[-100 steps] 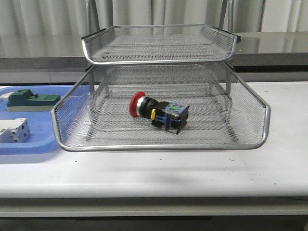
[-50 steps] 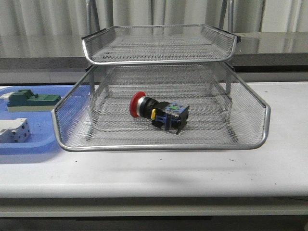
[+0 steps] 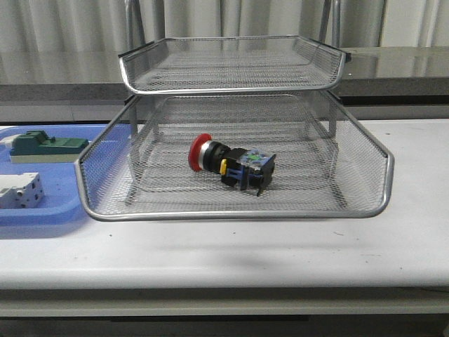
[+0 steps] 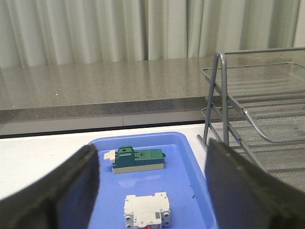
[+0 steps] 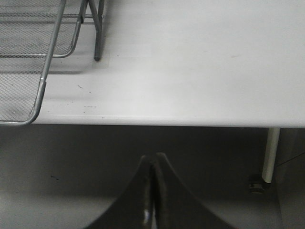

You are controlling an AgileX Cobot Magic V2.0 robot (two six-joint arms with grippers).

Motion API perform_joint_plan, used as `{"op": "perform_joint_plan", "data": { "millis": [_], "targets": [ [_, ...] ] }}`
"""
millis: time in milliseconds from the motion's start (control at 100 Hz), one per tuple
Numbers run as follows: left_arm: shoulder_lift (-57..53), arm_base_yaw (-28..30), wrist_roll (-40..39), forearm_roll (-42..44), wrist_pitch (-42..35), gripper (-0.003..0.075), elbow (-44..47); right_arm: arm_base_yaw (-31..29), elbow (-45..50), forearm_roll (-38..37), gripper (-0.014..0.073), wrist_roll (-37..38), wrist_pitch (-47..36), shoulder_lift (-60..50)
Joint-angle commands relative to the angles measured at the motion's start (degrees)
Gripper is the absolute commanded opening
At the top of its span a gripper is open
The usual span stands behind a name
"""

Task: Place button on rack with both arms

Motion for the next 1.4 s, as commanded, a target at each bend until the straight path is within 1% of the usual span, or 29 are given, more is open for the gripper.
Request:
{"op": "perform_joint_plan", "data": {
  "millis": [0, 130, 170, 470, 600, 720, 820, 910, 1030, 1170, 1250, 1390],
  "targets": [
    [0.4, 0.1, -0.6, -1.1, -4.8, 0.0256, -1.5, -0.1, -1.8, -0.4, -0.0068, -0.2, -3.3, 0.2],
    [0.4, 0.1, -0.6, -1.1, -4.8, 0.0031, -1.5, -0.1, -1.8, -0.4, -0.0068, -0.2, -3.3, 0.2],
    [0.4, 0.1, -0.6, -1.1, -4.8, -0.0021, -1.5, -0.1, -1.8, -0.4, -0.0068, -0.2, -3.3, 0.2],
    [0.4, 0.1, -0.6, -1.1, -4.7, -0.0020, -0.9, -0.1, -1.8, -0.4, -0.0068, -0.2, -3.3, 0.2],
    [0.4, 0.1, -0.6, -1.1, -4.7, -0.0020, -0.6, -0.1, -1.8, 0.0, -0.0068, -0.2, -5.1, 0.2],
    [0.4, 0.1, -0.6, -1.1, -4.7, -0.0020, -0.6, -0.1, -1.8, 3.7, -0.0068, -0.2, -6.7, 0.6],
    [0.4, 0.1, -0.6, -1.1, -4.7, -0.0020, -0.6, -0.1, -1.8, 9.2, -0.0068, -1.8, -5.8, 2.7],
    [0.4, 0.1, -0.6, -1.1, -4.7, -0.0020, -0.6, -0.1, -1.8, 15.1, -0.0068, -6.4, -4.3, 6.5],
    [0.4, 0.1, -0.6, -1.1, -4.7, -0.0020, -0.6, -0.1, -1.8, 24.0, -0.0066, -15.8, -3.1, 12.4],
    [0.4, 0.1, -0.6, -1.1, -4.7, -0.0020, -0.6, 0.0, -1.8, 31.7, -0.0066, -25.6, -3.2, 19.1],
    [0.4, 0.1, -0.6, -1.1, -4.7, -0.0020, -0.6, 0.4, -1.8, 34.0, -0.0066, -30.1, -3.2, 23.1],
    [0.4, 0.1, -0.6, -1.1, -4.7, -0.0020, -0.6, 3.9, -1.8, 34.1, -0.0064, -35.7, -4.4, 29.1]
  ]
}}
